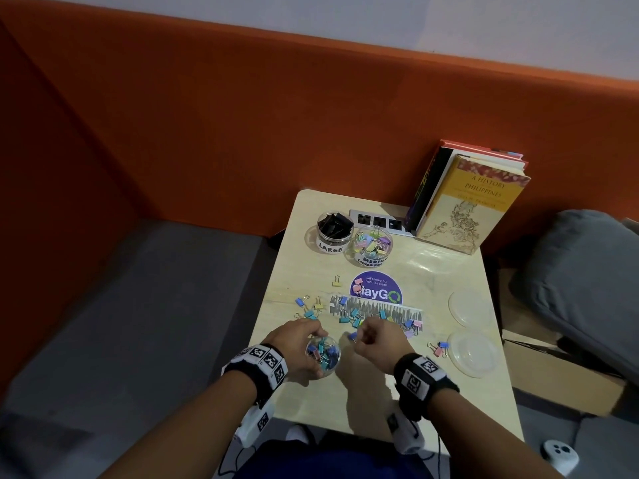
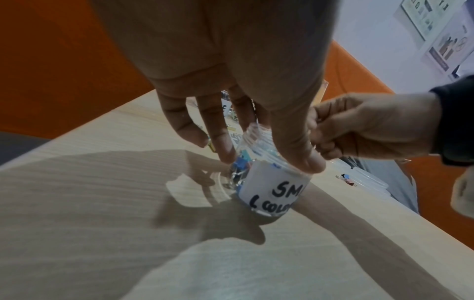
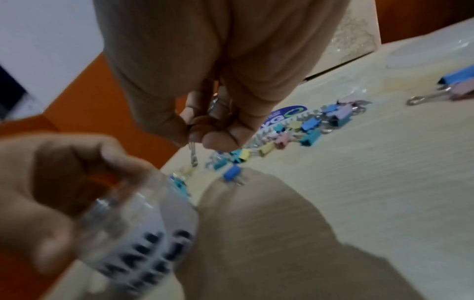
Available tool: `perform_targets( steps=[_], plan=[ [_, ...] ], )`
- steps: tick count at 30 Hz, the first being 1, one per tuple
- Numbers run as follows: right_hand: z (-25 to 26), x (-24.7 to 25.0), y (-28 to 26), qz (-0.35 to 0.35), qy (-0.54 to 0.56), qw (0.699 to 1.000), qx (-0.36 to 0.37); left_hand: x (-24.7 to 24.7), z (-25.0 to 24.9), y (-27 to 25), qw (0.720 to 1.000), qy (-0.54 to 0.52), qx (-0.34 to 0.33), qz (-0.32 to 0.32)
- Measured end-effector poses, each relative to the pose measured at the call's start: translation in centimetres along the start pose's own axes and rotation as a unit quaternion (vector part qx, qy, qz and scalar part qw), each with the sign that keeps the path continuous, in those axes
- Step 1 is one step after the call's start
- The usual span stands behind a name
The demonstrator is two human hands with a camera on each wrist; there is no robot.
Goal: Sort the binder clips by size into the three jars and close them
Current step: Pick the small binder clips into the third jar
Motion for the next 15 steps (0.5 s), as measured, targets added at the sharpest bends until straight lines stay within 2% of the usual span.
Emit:
perform_targets(
  steps=[2, 4, 6, 10, 12, 15],
  plan=[
    [1.4, 0.3, 0.0, 0.008, 0.102, 0.994, 0.029, 0.0, 0.1, 0.1, 1.000, -0.002, 0.001, -0.001],
    [2.7, 0.0, 0.0, 0.032, 0.145, 0.987, 0.060, 0.0, -0.1, 0.2, 1.000, 0.009, -0.003, 0.001],
    [3.2, -0.6, 0.1, 0.039, 0.099, 0.991, 0.077, 0.0, -0.1, 0.2, 1.000, 0.008, -0.004, 0.001],
    [1.5, -0.3, 1.0, -0.041, -0.036, 0.997, 0.053, 0.0, 0.2, 0.1, 1.000, -0.001, -0.003, -0.002],
    [0.4, -0.7, 1.3, -0.032, -0.099, 0.994, 0.033, -0.1, 0.3, 0.2, 1.000, -0.002, -0.005, -0.002],
    [-0.1, -1.6, 1.4, 0.017, -0.145, 0.989, 0.031, -0.1, 0.4, 0.2, 1.000, -0.006, -0.001, -0.003]
  ],
)
Point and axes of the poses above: each hand's wrist, its own y-axis towards the middle knuckle, its own x-axis out of the back of the hand, z = x × y, the point moved 8 cm from there along y, towards the middle knuckle, and after that the axes turned 14 degrees about -y, right-handed, at the moved point
